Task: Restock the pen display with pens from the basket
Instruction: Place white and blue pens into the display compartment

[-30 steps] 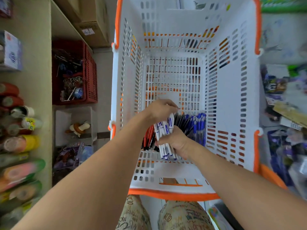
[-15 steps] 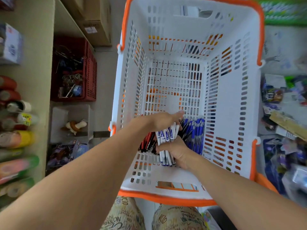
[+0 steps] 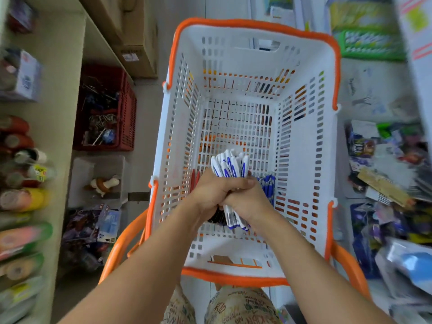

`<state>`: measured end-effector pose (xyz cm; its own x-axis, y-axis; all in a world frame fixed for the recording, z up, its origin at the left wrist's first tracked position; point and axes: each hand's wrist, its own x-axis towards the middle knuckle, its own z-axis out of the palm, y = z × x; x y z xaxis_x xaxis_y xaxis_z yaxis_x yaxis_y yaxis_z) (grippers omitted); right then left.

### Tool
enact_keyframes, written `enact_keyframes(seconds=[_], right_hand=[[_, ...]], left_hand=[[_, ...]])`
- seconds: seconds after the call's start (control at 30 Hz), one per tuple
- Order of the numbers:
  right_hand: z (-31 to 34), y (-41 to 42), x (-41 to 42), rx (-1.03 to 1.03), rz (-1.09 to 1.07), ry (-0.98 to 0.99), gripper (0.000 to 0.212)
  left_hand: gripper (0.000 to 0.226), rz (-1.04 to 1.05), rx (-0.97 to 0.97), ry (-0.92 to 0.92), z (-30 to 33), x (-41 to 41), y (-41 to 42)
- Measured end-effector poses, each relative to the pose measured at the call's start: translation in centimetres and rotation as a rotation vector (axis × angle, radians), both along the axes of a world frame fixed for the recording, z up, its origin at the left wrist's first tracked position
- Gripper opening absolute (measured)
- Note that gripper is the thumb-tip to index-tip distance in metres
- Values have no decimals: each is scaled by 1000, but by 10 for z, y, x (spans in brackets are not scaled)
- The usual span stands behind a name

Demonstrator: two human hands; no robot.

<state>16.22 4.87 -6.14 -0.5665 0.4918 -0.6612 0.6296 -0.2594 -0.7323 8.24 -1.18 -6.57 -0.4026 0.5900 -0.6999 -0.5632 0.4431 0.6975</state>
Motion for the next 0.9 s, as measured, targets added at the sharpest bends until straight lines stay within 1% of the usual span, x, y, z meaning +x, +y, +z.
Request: enact_keyframes(seconds=[0.07,0.17,0.23,0.27,0.33,0.37,0.43,0.53,0.63,0.67,0.73,0.77,0.8,0.83,0.9], right_hand=[[15,-2,-1,25,72,24,35],[44,-9,-6,35,208,28,27],[68,-20,-13,24,307,63,26],[81,-28,-17,16,349,95,27],[110,-49,-25,2,438,171,33],[123,-64,-29,-13,480,207,39],[145,-100,-37,-58,533,272,49],[174,-174,-47,-77,637,359,53],[195,-268,-52,-51,695,404,28],[203,-302,-52,-28,698,409,33],[211,-376,-50,76,730,430,45],[213,-396,-49,102,721,441,46],[219,-433,-45,85,745,454,45],[223,-471,-40,37,777,452,45],[234,-544,-22,-61,833,459,49]], left_hand=[[23,106,43,-38,19,1,-7],[24,270,57,-55,50,3,-22],[16,375,83,-22,73,1,-38],[17,435,107,11,87,-2,-48],[31,535,154,31,112,-6,-73],[33,587,175,13,124,-8,-88],[15,716,211,-25,145,-13,-126],[14,889,281,-94,174,-15,-202],[26,1071,352,-88,201,-9,-300],[24,1143,372,-75,209,-3,-334],[6,1290,381,-39,220,12,-407],[10,1339,373,-34,226,16,-425],[16,1408,353,-22,230,25,-462],[17,1489,330,4,231,34,-499],[13,1614,317,46,239,58,-570]])
